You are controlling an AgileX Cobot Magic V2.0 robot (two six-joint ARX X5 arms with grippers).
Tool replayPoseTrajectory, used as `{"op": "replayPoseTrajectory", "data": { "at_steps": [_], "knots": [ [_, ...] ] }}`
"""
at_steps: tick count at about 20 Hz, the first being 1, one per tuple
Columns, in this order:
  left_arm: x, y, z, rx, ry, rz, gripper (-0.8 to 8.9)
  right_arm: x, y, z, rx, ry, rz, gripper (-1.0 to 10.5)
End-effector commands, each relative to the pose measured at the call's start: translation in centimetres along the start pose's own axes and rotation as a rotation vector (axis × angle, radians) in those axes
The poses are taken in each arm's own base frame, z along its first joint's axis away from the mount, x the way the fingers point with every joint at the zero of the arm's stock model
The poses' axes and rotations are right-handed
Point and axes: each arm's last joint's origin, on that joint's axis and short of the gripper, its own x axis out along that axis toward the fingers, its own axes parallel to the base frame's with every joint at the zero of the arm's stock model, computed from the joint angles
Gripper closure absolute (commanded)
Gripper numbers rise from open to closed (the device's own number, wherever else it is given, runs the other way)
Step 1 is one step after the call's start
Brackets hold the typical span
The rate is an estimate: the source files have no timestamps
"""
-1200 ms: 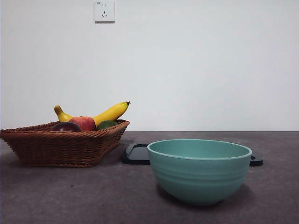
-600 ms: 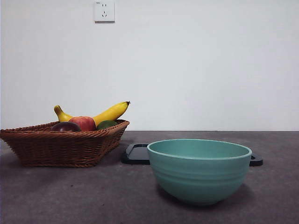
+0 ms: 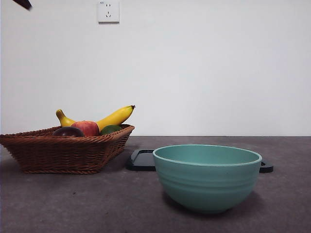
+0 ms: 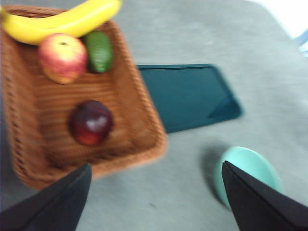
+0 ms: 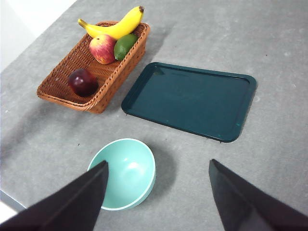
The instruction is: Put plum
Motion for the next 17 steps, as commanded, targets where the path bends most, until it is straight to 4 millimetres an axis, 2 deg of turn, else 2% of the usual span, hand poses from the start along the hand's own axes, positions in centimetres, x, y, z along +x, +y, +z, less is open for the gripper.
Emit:
{"op": "replayPoseTrajectory", "data": {
  "at_steps": [1,4,8,12,17],
  "knots": [
    [1.4,0.1,2.3,0.059,0.004,0.041,3.81,-0.1,0.1,0.5,-0.012,-0.011,0.006,6.2],
    [4.3,0.4,4.4,0.100,0.069,0.077,3.81,0.0,0.1,0.5,-0.009,-0.005,0.006,6.2],
    [8.6,0.6,5.8,0.164,0.164,0.120,3.81,0.2,0.0,0.6,-0.006,0.002,0.006,6.2],
    [12.6,1.1,5.7,0.222,0.267,0.177,3.81,0.2,0.0,0.5,-0.003,0.007,0.005,6.2],
    [16.7,2.1,4.3,0.257,0.363,0.201,3.81,0.2,0.0,0.5,-0.002,0.008,0.005,6.2]
  ]
}}
